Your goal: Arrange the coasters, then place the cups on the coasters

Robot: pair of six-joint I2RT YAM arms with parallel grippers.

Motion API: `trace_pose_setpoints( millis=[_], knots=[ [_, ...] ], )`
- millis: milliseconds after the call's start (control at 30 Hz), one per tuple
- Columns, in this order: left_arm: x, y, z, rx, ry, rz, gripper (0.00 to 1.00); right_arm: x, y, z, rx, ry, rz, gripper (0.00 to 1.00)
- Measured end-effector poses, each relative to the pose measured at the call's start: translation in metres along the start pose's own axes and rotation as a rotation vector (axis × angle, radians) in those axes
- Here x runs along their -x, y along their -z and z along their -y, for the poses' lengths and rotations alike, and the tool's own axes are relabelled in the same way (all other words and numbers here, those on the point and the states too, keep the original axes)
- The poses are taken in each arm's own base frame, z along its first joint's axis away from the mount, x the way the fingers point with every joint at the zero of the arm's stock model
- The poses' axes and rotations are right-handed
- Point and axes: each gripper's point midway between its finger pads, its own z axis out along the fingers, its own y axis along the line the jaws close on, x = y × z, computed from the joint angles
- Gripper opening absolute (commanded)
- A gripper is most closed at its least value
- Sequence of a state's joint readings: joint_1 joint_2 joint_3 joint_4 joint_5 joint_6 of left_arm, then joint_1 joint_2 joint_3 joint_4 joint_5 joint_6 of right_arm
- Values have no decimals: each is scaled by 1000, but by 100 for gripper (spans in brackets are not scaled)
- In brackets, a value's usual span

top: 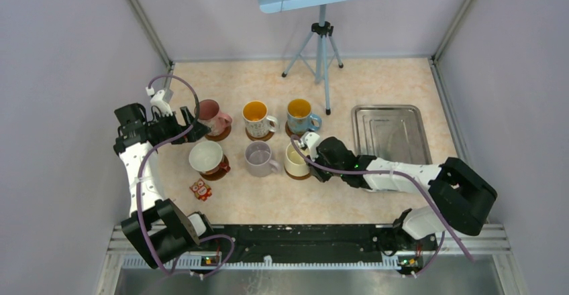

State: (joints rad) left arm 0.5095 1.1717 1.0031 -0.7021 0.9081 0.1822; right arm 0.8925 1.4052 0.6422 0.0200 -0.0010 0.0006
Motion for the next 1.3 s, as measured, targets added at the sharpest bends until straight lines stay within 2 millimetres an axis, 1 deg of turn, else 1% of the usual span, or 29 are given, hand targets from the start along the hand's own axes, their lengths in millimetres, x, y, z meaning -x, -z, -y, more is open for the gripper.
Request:
trace_pose_setpoints(
  millis=[333,500,900,933,967,1033,1133,1267,1300],
  knots=[
    [0,0,0,0,0,0,99,-4,1,-4,14,12,-15,0],
    [0,0,0,0,0,0,99,-4,2,-3,10,29,-17,13],
    [0,0,0,0,0,0,99,-6,4,-1,4,33,-25,15],
    [0,0,0,0,0,0,99,-6,4,-1,4,35,-26,16],
    [0,0,0,0,0,0,99,-6,5,-1,3,37,-28,19],
    [0,0,0,0,0,0,99,-7,6,-1,3,39,-32,30],
    [0,0,0,0,0,0,99,-9,8,-1,3,42,-39,41],
    [0,0,0,0,0,0,99,-9,9,-2,11,51,-40,47],
    [0,0,0,0,0,0,99,-9,9,-2,14,51,-40,50]
  ],
)
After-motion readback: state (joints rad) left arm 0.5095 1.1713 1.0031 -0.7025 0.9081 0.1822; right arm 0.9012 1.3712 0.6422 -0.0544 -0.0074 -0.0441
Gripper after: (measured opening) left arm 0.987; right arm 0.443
